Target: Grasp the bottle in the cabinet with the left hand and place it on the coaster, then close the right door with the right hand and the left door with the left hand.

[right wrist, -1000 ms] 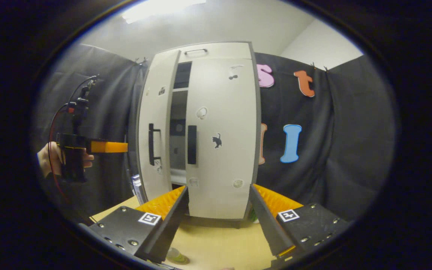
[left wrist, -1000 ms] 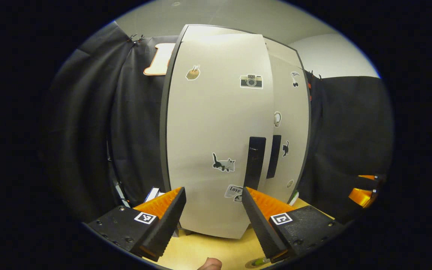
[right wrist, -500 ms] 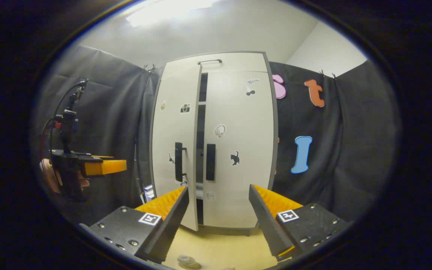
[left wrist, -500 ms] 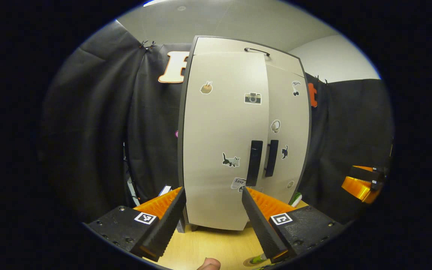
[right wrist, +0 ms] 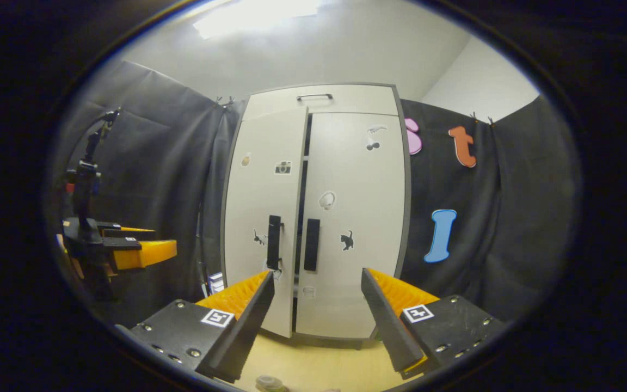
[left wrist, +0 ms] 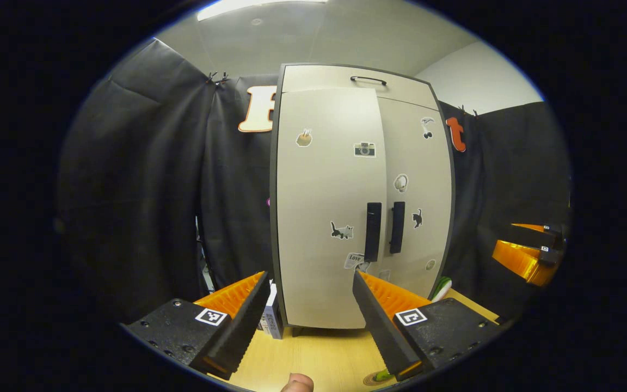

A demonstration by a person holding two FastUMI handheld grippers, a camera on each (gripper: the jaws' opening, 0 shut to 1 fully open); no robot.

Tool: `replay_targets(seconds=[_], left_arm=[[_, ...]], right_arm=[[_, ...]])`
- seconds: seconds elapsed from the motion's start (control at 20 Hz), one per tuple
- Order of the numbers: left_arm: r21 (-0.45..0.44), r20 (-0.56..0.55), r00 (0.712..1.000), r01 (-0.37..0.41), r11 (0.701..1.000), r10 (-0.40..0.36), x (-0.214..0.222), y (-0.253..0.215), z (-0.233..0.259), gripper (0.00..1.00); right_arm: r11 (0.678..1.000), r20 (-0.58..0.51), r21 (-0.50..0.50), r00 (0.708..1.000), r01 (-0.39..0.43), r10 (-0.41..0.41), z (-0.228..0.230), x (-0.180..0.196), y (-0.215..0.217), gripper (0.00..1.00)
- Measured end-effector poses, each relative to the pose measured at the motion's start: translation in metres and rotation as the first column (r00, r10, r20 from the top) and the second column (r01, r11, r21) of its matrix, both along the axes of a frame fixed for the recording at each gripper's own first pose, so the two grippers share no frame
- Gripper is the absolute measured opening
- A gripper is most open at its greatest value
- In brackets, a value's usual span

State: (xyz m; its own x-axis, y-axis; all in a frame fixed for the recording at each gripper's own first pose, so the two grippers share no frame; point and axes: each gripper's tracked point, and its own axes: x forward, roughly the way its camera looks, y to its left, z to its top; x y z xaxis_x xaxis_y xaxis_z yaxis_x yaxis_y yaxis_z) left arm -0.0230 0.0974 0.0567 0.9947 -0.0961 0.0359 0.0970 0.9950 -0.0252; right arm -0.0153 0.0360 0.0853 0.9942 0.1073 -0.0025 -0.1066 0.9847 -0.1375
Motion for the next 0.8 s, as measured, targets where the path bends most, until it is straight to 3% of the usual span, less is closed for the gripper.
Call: replay_targets(seconds=[0.25, 0.3, 0.55, 0.75, 0.8], left_arm=[[-0.012, -0.017, 1.0, 0.014, 1.0, -0.014, -0.008, -0.007, -0.004, 0.93], [-0.007, -0.018, 1.0, 0.002, 1.0, -0.002, -0.01, -0.004, -0.005, 0.96], [-0.019, -0.015, 0.998, -0.059, 0.998, 0.059, -0.024, 0.015, 0.003, 0.93], [-0.027, -0.013, 0.992, -0.123, 0.992, 0.123, -0.035, 0.036, 0.012, 0.96], [-0.024, -0.008, 0.99, -0.141, 0.99, 0.141, -0.039, 0.043, 0.014, 0.96]], right_arm=[[0.999, 0.008, -0.005, 0.999, -0.047, 0.047, -0.002, 0.007, 0.009, 0.97], [0.999, 0.005, -0.003, 0.998, -0.055, 0.055, -0.002, 0.008, 0.011, 0.97], [0.994, 0.001, 0.007, 0.994, -0.112, 0.112, -0.005, 0.014, 0.022, 0.97], [0.989, -0.015, -0.001, 0.989, -0.148, 0.148, -0.013, 0.02, 0.031, 0.97], [0.991, -0.004, -0.001, 0.991, -0.131, 0.131, -0.011, 0.023, 0.027, 0.92]])
